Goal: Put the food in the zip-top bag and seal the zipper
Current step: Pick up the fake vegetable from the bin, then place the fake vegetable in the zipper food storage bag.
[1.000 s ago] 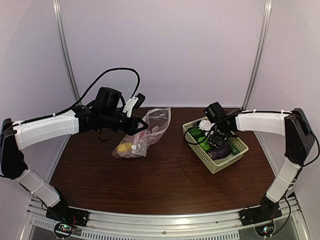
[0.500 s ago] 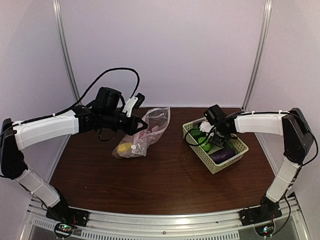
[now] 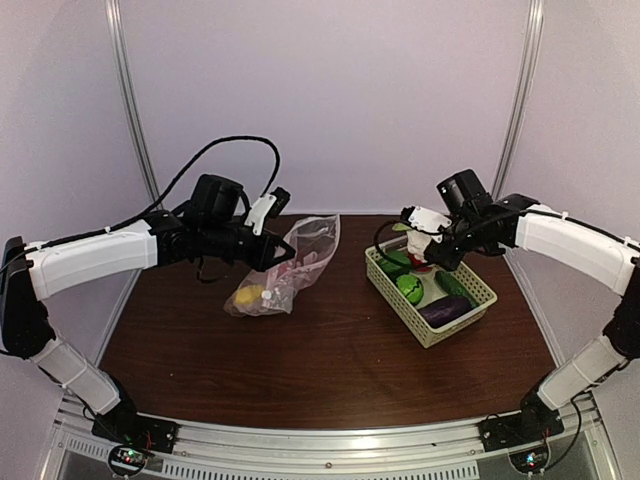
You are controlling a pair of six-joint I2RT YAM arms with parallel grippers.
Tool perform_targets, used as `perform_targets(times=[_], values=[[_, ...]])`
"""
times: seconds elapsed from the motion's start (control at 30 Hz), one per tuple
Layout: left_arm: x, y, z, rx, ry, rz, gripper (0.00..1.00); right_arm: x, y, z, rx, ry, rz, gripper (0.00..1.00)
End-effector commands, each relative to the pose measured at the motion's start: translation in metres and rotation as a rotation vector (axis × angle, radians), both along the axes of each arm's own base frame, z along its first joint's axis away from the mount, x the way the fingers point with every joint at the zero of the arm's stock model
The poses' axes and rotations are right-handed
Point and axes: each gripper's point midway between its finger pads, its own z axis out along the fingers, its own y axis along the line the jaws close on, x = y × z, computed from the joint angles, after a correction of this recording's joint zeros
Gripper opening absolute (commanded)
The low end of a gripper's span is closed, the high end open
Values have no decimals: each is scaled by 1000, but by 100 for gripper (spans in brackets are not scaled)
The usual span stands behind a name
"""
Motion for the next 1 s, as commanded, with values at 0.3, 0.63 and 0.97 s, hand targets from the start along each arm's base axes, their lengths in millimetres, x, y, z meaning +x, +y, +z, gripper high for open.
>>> perform_targets(times=[0.3,0.63,0.97], values=[[5,-21,16,-39,-25,-77,0,-89,149,165,788,225,646,49],[6,-20,29,-83,-18,-44,0,-105,220,181,938,428,790,48],[12,1,74,-286,-33,25,0,-106,222,146,852,447,766,48]])
